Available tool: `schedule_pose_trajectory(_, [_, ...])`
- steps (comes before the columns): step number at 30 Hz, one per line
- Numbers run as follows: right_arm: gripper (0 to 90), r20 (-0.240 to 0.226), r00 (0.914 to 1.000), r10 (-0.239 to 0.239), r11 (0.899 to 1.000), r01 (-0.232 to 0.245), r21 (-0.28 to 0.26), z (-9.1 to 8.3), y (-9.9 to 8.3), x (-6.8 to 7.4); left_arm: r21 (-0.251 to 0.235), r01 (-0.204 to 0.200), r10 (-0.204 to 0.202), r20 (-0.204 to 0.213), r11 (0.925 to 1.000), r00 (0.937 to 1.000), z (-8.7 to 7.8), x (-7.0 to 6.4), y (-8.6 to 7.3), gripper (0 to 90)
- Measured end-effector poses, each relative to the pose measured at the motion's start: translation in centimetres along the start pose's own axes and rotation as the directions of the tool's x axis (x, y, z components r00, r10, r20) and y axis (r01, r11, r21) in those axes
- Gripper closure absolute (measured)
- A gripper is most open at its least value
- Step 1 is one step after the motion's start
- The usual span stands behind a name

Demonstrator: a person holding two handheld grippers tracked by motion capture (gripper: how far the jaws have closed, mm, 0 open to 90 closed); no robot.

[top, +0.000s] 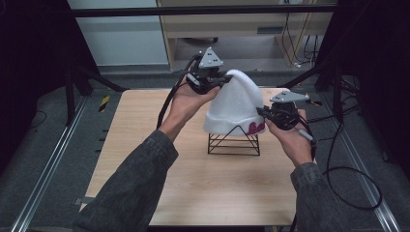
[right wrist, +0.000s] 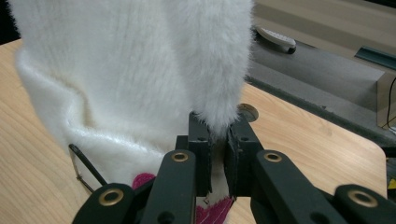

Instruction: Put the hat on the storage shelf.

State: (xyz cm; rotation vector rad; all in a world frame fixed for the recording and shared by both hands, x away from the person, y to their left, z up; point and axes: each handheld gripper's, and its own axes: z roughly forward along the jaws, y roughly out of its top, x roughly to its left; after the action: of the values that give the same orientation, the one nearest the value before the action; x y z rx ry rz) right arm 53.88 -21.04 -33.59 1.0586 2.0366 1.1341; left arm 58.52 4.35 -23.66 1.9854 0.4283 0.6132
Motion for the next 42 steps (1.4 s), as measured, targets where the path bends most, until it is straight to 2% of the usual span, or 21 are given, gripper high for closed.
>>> schedule_pose_trajectory(11, [82.4,-0.002,1.0,0.009,1.0,-0.009,0.012,-0.2,-1.0,-0.1,0.012,-0.02,0.019,0.017,0.9997,0.9997,0.1,-0.7,-0.4,81.2])
schedule_pose_trajectory(22, [82.4,0.003,1.0,-0.009,1.0,0.009,0.027,-0.2,-1.2,0.1,0.018,-0.024,0.023,0.028,0.9996,0.9994,0.1,-0.9,-0.7,81.2])
schedule_pose_trajectory(32, [82.2,0.003,1.0,0.006,0.999,-0.006,0.054,0.4,-3.1,0.0,0.051,-0.03,0.028,0.05,0.9982,0.9983,1.1,-1.6,-1.6,80.9])
schedule_pose_trajectory(42, [82.1,-0.001,0.9998,0.018,0.997,-0.018,0.073,0.8,-4.1,0.1,0.069,-0.039,0.034,0.072,0.9969,0.9968,1.5,-2.0,-2.3,80.9])
